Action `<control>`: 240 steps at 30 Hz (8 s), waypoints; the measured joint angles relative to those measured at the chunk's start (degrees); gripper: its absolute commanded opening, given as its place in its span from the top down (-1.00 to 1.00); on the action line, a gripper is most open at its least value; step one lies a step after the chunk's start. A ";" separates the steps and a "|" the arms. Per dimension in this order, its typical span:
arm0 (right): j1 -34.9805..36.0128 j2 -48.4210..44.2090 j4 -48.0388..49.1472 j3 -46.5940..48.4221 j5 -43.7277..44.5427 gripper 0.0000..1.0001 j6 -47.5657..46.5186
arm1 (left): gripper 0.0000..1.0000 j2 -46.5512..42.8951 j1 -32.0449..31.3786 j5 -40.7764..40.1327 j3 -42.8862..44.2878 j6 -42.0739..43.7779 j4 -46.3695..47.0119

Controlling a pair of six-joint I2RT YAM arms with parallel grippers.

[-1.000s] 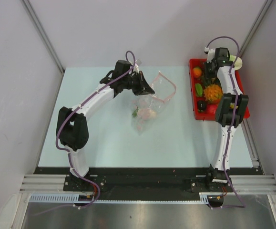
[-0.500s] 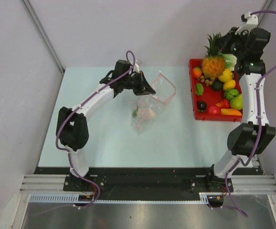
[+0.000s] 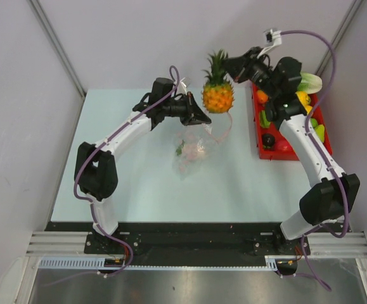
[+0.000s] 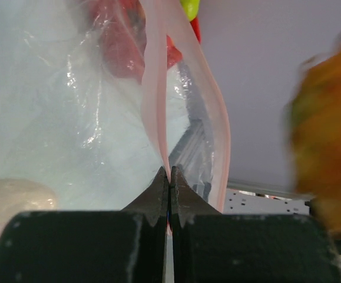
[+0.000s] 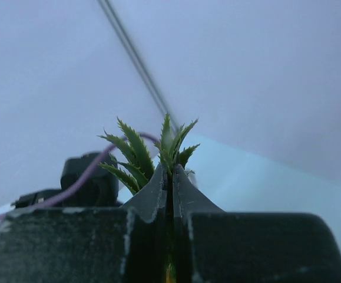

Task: Place the food in the zip-top bag and seal the zipper
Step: Place the fake fruit in the zipper food storage bag, then adjust the zipper food storage bag at the center of the board, then pick up the fake fruit from the bin, then place the fake fruit in the zipper food storage bag.

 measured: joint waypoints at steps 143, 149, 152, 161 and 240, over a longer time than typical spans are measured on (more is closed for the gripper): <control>0.52 -9.29 -21.88 -22.23 -7.39 1.00 -5.44 | 0.99 -4.24 3.45 -9.09 28.00 34.69 -39.98; -2.32 -7.89 -22.40 -22.23 -6.14 0.75 -5.29 | 0.99 -1.84 3.19 -7.82 27.98 33.66 -40.33; -4.26 -7.67 -23.37 -22.23 -5.25 0.03 -5.73 | 0.99 0.72 3.17 -8.07 28.02 33.59 -39.47; -9.27 -9.97 -24.90 -22.23 -5.95 -0.76 -9.22 | 0.99 3.26 3.17 -8.48 28.13 30.62 -35.32; 7.37 0.04 -28.30 -8.22 -7.52 0.22 -34.99 | 0.99 5.60 2.80 -3.87 27.39 29.11 -31.91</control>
